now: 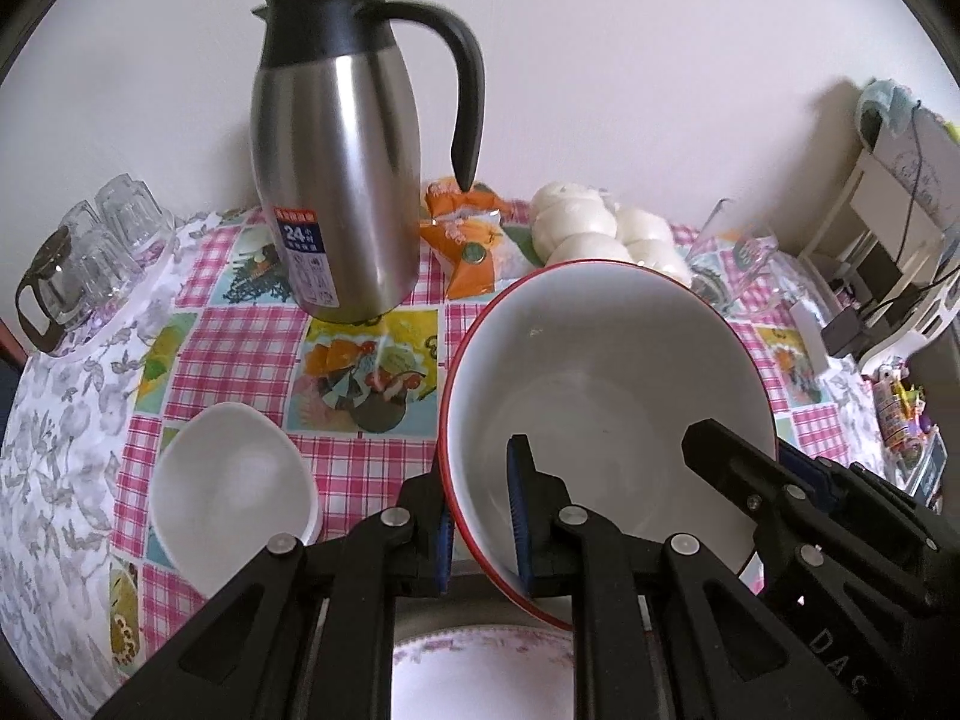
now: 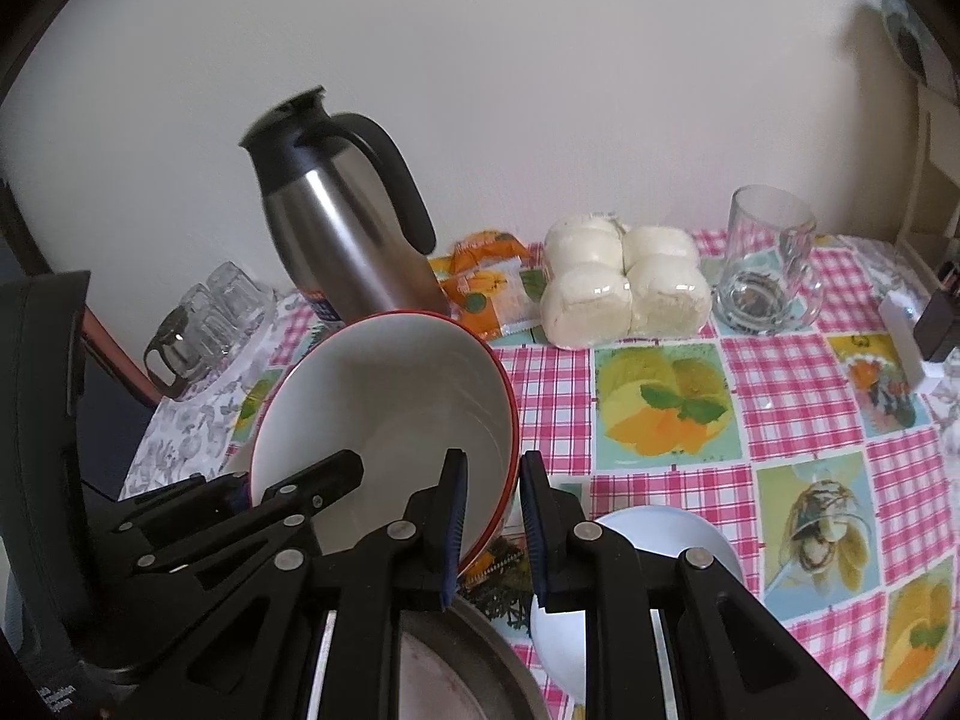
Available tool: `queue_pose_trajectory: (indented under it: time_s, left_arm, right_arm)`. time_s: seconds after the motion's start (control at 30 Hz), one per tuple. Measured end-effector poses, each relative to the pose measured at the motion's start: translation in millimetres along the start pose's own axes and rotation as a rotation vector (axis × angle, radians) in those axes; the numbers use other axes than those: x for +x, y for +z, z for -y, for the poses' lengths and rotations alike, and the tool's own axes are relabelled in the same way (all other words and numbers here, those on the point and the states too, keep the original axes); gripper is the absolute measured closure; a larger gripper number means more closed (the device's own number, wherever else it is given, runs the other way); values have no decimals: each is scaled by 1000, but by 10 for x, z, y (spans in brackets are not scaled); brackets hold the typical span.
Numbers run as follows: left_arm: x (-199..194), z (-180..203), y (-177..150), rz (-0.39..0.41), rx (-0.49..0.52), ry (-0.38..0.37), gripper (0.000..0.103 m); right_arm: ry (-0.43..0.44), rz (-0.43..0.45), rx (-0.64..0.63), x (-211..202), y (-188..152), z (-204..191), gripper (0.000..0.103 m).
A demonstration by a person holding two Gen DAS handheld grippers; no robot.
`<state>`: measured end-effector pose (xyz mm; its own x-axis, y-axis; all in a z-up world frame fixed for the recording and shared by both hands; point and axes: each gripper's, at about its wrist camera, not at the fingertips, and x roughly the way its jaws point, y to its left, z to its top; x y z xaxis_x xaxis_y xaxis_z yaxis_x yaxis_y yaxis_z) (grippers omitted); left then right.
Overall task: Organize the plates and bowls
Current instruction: 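Lower the red-rimmed bowl onto the floral plate and open the left tool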
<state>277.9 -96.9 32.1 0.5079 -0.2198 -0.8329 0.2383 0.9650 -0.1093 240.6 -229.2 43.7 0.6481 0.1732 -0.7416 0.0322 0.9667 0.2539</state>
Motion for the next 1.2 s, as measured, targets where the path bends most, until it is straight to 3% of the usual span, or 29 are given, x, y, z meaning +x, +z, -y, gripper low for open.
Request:
queue_pose_trajectory:
  time_s: [0.6,1.2]
  left_arm:
    - [-675,-170,-253,71,-40,-28,87]
    - [-687,-269,-732,-7,-68,-44,87]
  right_arm:
    - [3,23,-68,-621,-187,-375,83]
    - [-4,-59,-74,-677,-738,-522,83]
